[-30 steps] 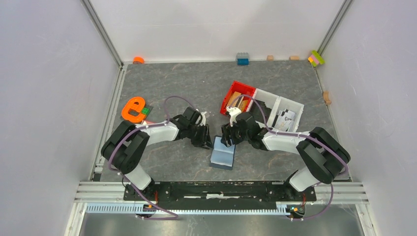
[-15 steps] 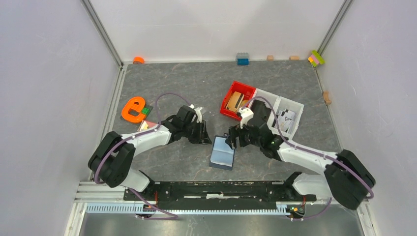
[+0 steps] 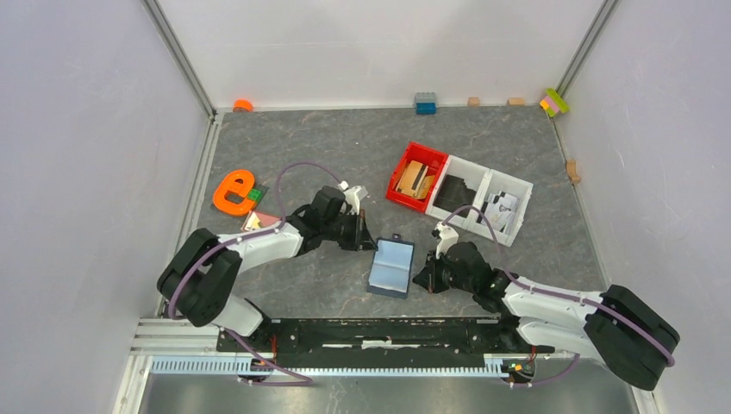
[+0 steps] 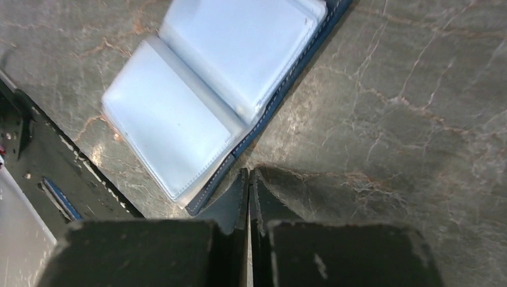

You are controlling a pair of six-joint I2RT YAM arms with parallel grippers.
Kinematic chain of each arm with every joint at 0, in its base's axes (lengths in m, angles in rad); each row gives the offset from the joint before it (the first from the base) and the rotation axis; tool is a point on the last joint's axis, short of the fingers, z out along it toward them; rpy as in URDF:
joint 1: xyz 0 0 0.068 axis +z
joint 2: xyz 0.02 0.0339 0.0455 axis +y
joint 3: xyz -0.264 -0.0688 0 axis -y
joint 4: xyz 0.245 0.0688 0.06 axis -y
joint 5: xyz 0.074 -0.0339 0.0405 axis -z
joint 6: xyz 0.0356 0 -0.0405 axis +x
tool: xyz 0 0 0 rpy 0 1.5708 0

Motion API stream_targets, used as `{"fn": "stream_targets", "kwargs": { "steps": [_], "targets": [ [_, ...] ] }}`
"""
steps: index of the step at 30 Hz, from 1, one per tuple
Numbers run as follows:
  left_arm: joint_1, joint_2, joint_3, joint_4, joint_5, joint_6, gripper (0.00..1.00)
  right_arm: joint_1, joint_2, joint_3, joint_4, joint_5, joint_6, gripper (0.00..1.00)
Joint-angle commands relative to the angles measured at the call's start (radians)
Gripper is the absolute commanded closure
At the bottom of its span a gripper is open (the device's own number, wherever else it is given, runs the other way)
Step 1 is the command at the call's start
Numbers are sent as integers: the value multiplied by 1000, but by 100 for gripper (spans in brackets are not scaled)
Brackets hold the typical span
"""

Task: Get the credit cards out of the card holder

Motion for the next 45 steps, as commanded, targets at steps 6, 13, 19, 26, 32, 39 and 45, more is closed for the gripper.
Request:
{"fn": "stream_targets", "kwargs": {
  "steps": [6, 13, 19, 26, 32, 39, 45],
  "targets": [
    [-10, 189, 91, -18, -43, 22, 98, 67, 146, -46, 81, 33, 63, 100],
    [-11, 319, 157, -124, -47, 30, 98, 74, 278, -89, 372, -84, 154, 100],
    [-16, 356, 178, -162, -51, 34, 98, 77, 279, -87, 483, -82, 183, 100],
    [-16, 354, 181, -175, -63, 39, 98, 77, 203, -9, 410, -50, 134, 96],
    [-16, 325, 178, -177, -80, 51, 98, 84, 89, 203, 114, -52, -145, 91],
    [-15, 295, 172, -162, -65, 61, 98, 122, -31, 280, -116, -56, -575, 10],
    [-14, 265, 158, -157, -75, 69, 98, 326, 19, 303, -148, 187, -674, 2]
  ]
}}
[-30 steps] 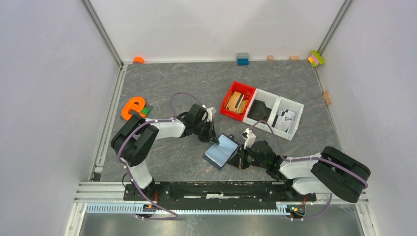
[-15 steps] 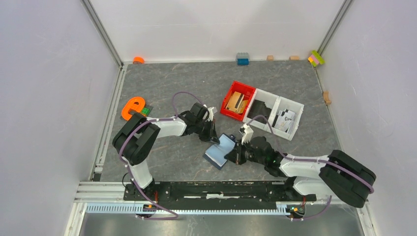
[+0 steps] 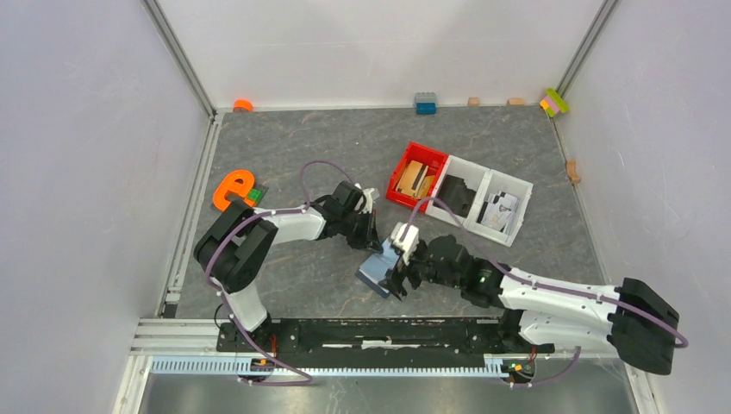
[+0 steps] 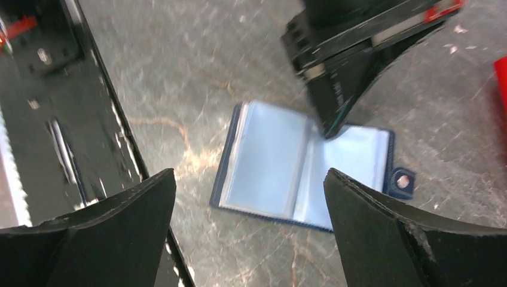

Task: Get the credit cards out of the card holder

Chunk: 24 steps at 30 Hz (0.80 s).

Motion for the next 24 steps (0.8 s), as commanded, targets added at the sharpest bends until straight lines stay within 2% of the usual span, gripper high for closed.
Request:
{"fn": "stream_targets", "kwargs": {
  "steps": [1, 5, 13, 16, 24],
  "targets": [
    [-2, -15, -24, -59, -62, 61, 98, 158, 53, 37, -95, 265, -166, 2],
    [-2, -2, -15, -71, -51, 60, 98, 313, 123, 68, -116, 516, -211, 2],
    [-2, 7, -12, -74, -54, 58, 98, 481, 314, 152, -160, 748, -262, 2],
    [-2, 6, -11, -76, -54, 57, 98, 504, 397, 186, -209, 867, -257, 3],
    [-2, 18, -6, -80, -47, 56, 98, 519, 562, 264, -288, 995, -233, 6]
  ]
}}
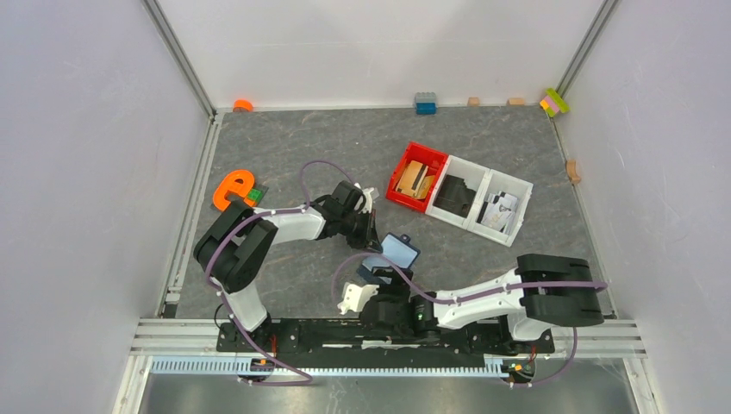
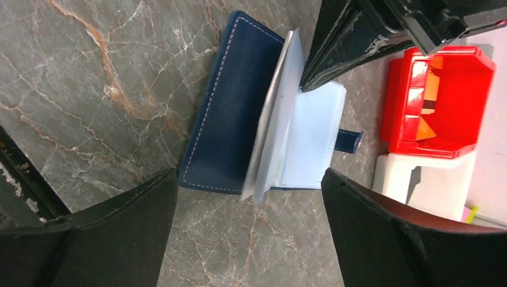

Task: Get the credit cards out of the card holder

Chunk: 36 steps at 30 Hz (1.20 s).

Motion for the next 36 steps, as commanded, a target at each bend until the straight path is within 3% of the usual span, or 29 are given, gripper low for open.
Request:
{"fn": "stream_targets", "kwargs": {
  "steps": [1, 4, 12, 17, 23, 31, 36],
  "targets": [
    [-3, 23, -1, -78, -43, 49, 98, 4, 44, 45, -45, 128, 8, 6],
    [-3, 23, -1, -82, -48, 51, 98, 4, 52, 44, -38, 153, 8, 9],
    [-3, 33, 5, -85, -39, 51, 98, 5, 45, 39, -20, 276, 46, 30],
    [-3, 35, 6, -85, -38, 51, 98, -12, -54, -8, 7, 339, 81, 31],
    [-3, 35, 8, -91, -38, 52, 98, -115, -148, -49, 21, 239, 129, 31],
    [-3, 28, 7, -91, -35, 52, 98, -205, -165, -52, 23, 161, 176, 34],
    [-3, 3, -1, -93, -40, 54, 97, -255, -185, -60, 71, 34, 154, 37]
  ]
}}
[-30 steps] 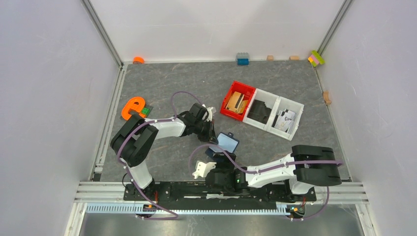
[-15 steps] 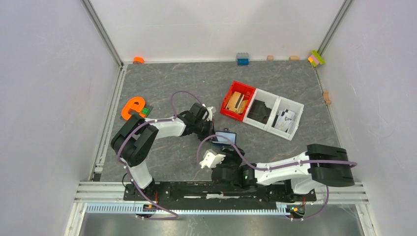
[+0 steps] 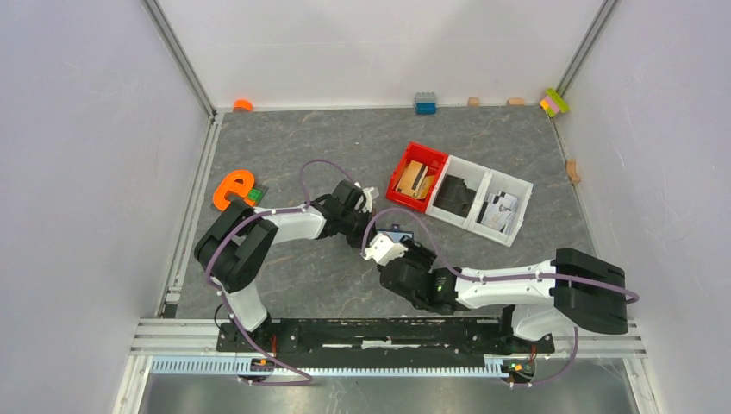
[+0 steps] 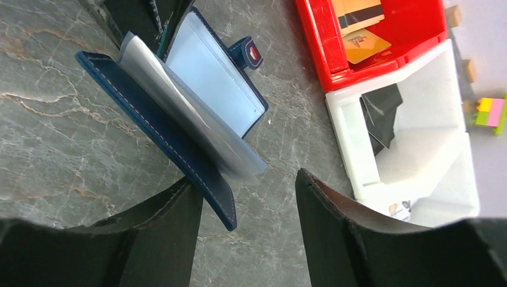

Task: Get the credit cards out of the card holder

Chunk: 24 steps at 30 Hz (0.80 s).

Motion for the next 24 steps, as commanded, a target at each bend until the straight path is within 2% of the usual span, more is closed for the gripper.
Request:
{"fn": "stream_targets", "kwargs": {
  "steps": [1, 5, 8, 10, 14, 24],
  "targets": [
    [-3, -9, -12, -85, -39, 53, 96, -41, -43, -9, 64, -123, 12, 37],
    [-2, -68, -27, -83, -58, 56, 90, -86, -65, -17, 104, -199, 28, 38],
    [9, -118, -48, -74, -63, 50, 78, -121, -89, -25, 120, -274, 35, 39],
    [18, -158, -65, -62, -65, 46, 74, -141, -95, -16, 121, -319, 35, 40],
    [33, -231, -98, -51, -102, 38, 71, -168, -89, 11, 115, -399, 45, 42],
    [67, -381, -182, -17, -209, 12, 71, -258, 1, 132, 42, -475, 79, 43]
  ]
}}
